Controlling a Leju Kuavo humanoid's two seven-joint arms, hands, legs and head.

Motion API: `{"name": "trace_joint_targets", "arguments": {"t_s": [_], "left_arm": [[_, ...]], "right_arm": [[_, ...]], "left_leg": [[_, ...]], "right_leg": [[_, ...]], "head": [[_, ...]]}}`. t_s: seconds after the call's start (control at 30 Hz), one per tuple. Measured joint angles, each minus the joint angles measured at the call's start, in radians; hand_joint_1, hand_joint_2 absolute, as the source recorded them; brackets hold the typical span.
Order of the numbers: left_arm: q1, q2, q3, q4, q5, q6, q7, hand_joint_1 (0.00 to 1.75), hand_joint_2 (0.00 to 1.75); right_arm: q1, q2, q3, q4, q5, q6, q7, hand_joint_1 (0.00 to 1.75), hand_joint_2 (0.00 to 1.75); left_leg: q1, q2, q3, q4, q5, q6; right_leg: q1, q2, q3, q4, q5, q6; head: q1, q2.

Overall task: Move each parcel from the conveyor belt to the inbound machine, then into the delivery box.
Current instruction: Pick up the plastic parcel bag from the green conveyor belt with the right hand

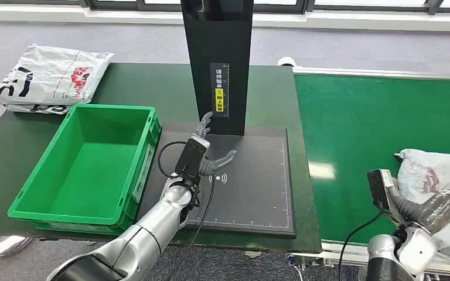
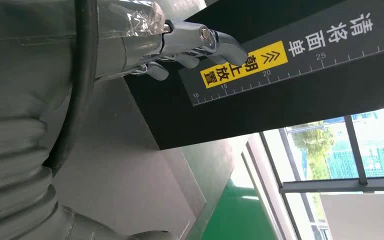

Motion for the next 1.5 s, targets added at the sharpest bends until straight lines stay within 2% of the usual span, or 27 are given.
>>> {"name": "trace_joint_targets", "arguments": {"t_s": [0.07, 0.13, 0.2, 0.27, 0.43, 0.53, 0.73, 0.87, 0.97, 1.27, 1.37, 1.5], "left_arm": [[0.002, 0.001, 0.004, -0.001, 0.0, -0.005, 0.0, 0.0, 1.75], [0.006, 0.004, 0.015, -0.002, 0.001, -0.015, 0.002, 0.0, 1.75], [0.008, 0.009, 0.024, -0.002, 0.003, -0.022, 0.003, 0.0, 1.75], [0.009, 0.013, 0.029, -0.002, 0.003, -0.025, 0.003, 0.0, 1.75], [0.011, 0.016, 0.04, -0.001, 0.001, -0.027, 0.004, 0.0, 1.75], [0.011, 0.017, 0.04, 0.0, -0.006, -0.029, 0.008, 0.0, 1.75], [0.01, 0.015, 0.041, 0.01, -0.02, -0.036, 0.015, 0.0, 1.75], [0.008, 0.009, 0.041, 0.021, -0.033, -0.039, 0.025, 0.0, 1.75], [0.007, 0.003, 0.041, 0.028, -0.034, -0.041, 0.025, 0.0, 1.75], [0.007, 0.002, 0.042, 0.036, -0.034, -0.041, 0.024, 0.0, 1.75], [0.007, 0.002, 0.043, 0.037, -0.033, -0.039, 0.024, 0.0, 1.75], [0.007, 0.003, 0.052, 0.037, -0.033, -0.029, 0.024, 0.0, 1.75]], "right_arm": [[-0.002, -0.022, 0.015, 0.047, 0.01, 0.0, 0.078, 0.0, 1.75], [-0.008, -0.072, 0.06, 0.152, 0.024, 0.002, 0.239, 0.0, 1.75], [-0.014, -0.123, 0.121, 0.256, 0.029, 0.002, 0.355, 0.0, 1.75], [-0.018, -0.162, 0.174, 0.333, 0.03, 0.002, 0.394, 0.0, 1.75], [-0.031, -0.216, 0.239, 0.447, 0.03, 0.025, 0.413, 0.0, 1.75], [-0.042, -0.236, 0.26, 0.508, 0.029, 0.11, 0.458, 0.0, 1.75], [-0.054, -0.271, 0.341, 0.597, 0.03, 0.248, 0.611, 0.0, 1.75], [-0.071, -0.29, 0.383, 0.634, 0.026, 0.364, 0.664, 1.75, 1.75], [-0.082, -0.3, 0.394, 0.658, 0.015, 0.423, 0.655, 1.75, 1.75], [-0.084, -0.314, 0.399, 0.686, 0.014, 0.419, 0.64, 1.75, 1.75], [-0.084, -0.318, 0.399, 0.689, 0.013, 0.387, 0.628, 1.75, 1.75], [-0.082, -0.318, 0.399, 0.689, 0.0, 0.282, 0.572, 1.75, 1.75]], "left_leg": [[0.0, 0.0, 0.0, 0.0, 0.0, 0.0], [0.0, -0.001, 0.0, 0.0, 0.0, 0.0], [0.0, -0.001, -0.001, 0.0, 0.0, 0.001], [0.0, -0.001, -0.001, 0.0, 0.0, 0.001], [0.0, -0.001, 0.0, 0.0, 0.0, 0.001], [0.0, -0.001, 0.0, 0.0, 0.0, 0.001], [0.0, 0.0, 0.002, 0.0, 0.0, 0.001], [0.001, 0.0, 0.007, 0.001, -0.002, 0.004], [0.001, -0.002, 0.012, 0.003, -0.003, 0.007], [0.0, -0.004, 0.011, 0.007, -0.004, 0.009], [0.0, -0.004, 0.011, 0.007, -0.005, 0.009], [0.0, -0.004, 0.01, 0.006, -0.005, 0.009]], "right_leg": [[0.0, 0.0, 0.0, 0.0, 0.0, 0.0], [0.0, -0.001, 0.0, 0.0, 0.0, 0.0], [0.0, -0.002, 0.0, 0.0, 0.0, 0.0], [0.0, -0.002, 0.0, 0.0, 0.0, 0.0], [0.0, -0.002, 0.0, 0.0, 0.0, 0.0], [0.0, -0.002, 0.0, 0.0, 0.0, 0.0], [0.0, -0.001, 0.002, -0.001, -0.001, 0.001], [0.001, -0.001, 0.007, -0.002, -0.003, 0.004], [0.001, -0.004, 0.015, -0.004, -0.005, 0.007], [0.0, -0.006, 0.019, -0.004, -0.003, 0.01], [0.0, -0.006, 0.018, -0.004, -0.004, 0.01], [0.001, -0.005, 0.017, -0.004, -0.004, 0.01]], "head": [[0.0, 0.0], [0.0, 0.0], [0.0, 0.0], [0.0, 0.0], [0.0, 0.0], [0.0, 0.0], [0.0, 0.0], [0.0, 0.0], [0.0, 0.0], [0.0, 0.0], [0.0, 0.0], [0.0, 0.0]]}}
